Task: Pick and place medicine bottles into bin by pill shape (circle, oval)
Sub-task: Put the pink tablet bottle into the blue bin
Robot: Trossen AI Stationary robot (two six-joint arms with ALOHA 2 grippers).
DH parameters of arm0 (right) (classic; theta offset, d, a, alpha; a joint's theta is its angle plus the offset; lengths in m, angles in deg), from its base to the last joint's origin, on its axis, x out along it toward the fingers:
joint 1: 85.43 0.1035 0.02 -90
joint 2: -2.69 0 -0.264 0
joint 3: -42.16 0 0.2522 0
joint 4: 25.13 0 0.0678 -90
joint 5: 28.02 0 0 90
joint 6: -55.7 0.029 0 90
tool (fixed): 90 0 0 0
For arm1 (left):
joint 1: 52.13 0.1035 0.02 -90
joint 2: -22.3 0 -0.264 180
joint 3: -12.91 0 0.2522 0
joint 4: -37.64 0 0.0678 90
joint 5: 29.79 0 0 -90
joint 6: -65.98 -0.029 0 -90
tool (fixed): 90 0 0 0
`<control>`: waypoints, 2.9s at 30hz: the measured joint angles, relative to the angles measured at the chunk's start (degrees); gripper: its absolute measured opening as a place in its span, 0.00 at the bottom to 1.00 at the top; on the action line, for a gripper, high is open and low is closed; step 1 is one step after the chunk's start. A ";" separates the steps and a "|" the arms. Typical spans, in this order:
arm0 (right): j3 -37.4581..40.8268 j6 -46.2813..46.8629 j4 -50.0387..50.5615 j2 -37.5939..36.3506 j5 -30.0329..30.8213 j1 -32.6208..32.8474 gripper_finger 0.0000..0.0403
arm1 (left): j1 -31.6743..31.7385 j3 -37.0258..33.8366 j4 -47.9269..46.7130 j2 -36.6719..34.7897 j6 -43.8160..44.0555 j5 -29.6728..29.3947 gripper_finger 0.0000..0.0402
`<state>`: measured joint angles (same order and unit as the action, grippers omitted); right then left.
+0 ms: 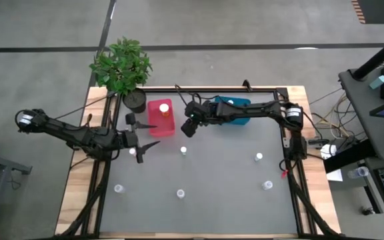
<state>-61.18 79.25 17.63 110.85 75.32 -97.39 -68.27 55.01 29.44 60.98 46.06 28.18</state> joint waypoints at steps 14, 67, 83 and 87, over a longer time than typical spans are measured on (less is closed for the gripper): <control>0.00 3.49 -1.90 2.51 0.28 -0.92 0.50 | 0.00 -0.22 -0.03 0.28 0.04 0.02 0.64; 2.36 1.94 -4.06 5.31 4.37 -0.29 0.41 | 0.01 -0.46 -0.02 0.30 0.22 0.02 0.64; 2.36 2.37 -4.11 5.31 4.22 0.71 0.40 | 0.00 -0.48 -0.02 0.33 0.20 0.02 0.64; 2.36 2.36 -4.41 5.32 4.23 0.70 0.40 | 0.01 -0.48 -0.02 0.33 0.20 0.03 0.64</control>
<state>-58.82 81.61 13.22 116.17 79.56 -96.69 -68.26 54.53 29.42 61.30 46.25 28.21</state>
